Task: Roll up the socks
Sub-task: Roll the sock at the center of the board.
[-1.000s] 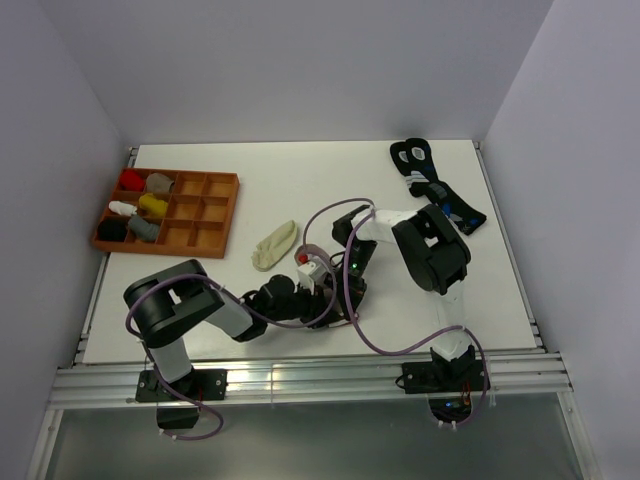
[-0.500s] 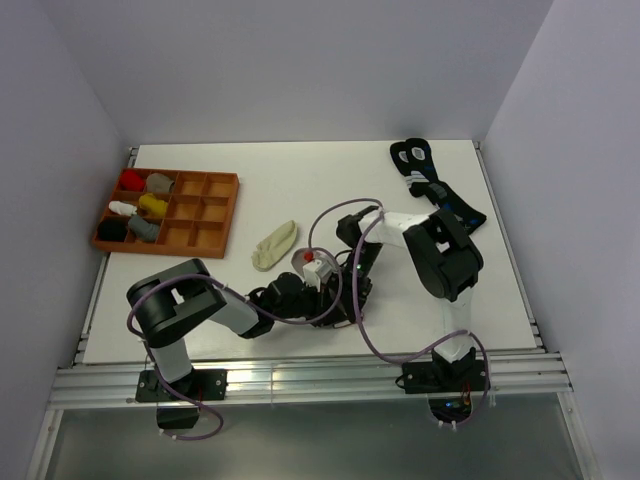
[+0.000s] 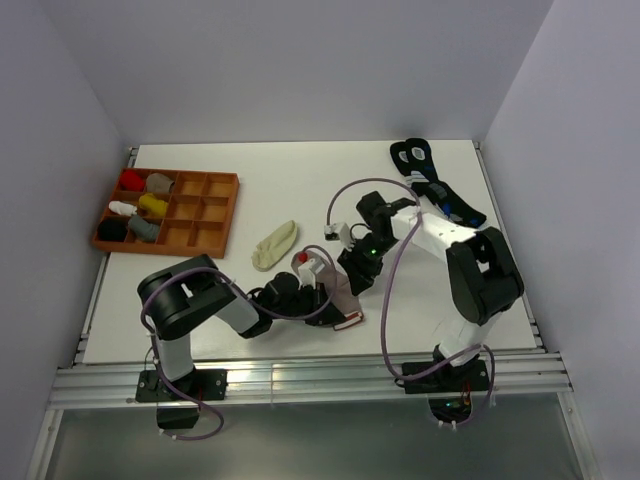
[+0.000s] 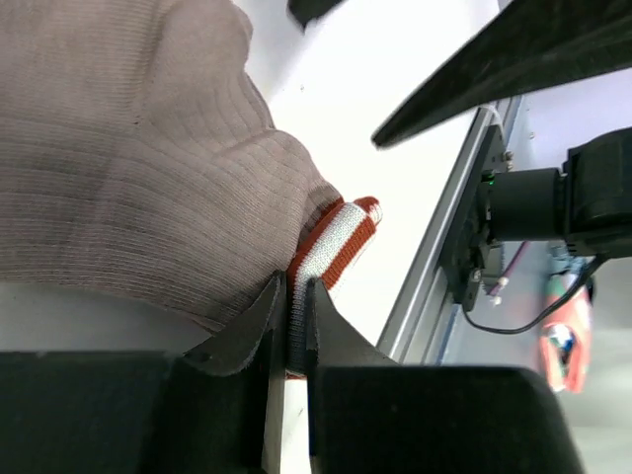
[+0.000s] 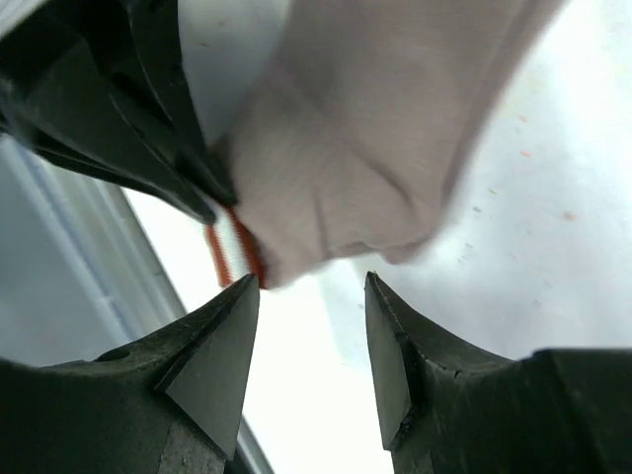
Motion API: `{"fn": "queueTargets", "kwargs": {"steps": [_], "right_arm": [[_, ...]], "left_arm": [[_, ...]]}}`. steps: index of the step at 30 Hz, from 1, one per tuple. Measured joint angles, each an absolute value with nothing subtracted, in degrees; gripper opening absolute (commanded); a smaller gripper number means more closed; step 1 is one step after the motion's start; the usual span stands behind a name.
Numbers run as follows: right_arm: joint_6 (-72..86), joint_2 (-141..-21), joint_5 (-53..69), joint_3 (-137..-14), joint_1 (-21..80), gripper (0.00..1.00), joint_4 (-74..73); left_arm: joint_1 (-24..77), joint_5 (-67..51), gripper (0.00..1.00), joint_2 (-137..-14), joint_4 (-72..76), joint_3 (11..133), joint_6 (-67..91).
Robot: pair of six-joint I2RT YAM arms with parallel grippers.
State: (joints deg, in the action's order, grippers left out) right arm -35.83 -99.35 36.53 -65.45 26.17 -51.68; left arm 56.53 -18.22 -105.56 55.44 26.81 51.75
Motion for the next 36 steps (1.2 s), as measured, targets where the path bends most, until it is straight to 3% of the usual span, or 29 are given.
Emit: {"fn": "queueTargets", "kwargs": {"steps": [5, 14, 23, 36], "right_arm": [[-36.34, -92.20, 33.71, -59.29, 25.71, 0.52, -46.65], [-41.82, -78.56, 31.88, -48.90, 26.72, 0.54, -39.75], [-45.32, -65.71, 29.61, -37.87, 39.66, 0.52, -33.61], [-45.69, -65.87, 27.27, -35.97, 53.15, 0.48, -27.77]], "left_arm": [[54.22, -23.09, 0.00, -105.51, 51.94, 27.81, 55.42], [49.25, -33.82, 0.00, -103.00, 30.52, 34.17, 57.34], [46.50, -40.34, 0.00, -103.00, 12.25, 39.83, 57.23], [45.21, -43.79, 0.00, -105.67, 1.39, 45.01, 56.66]]}}
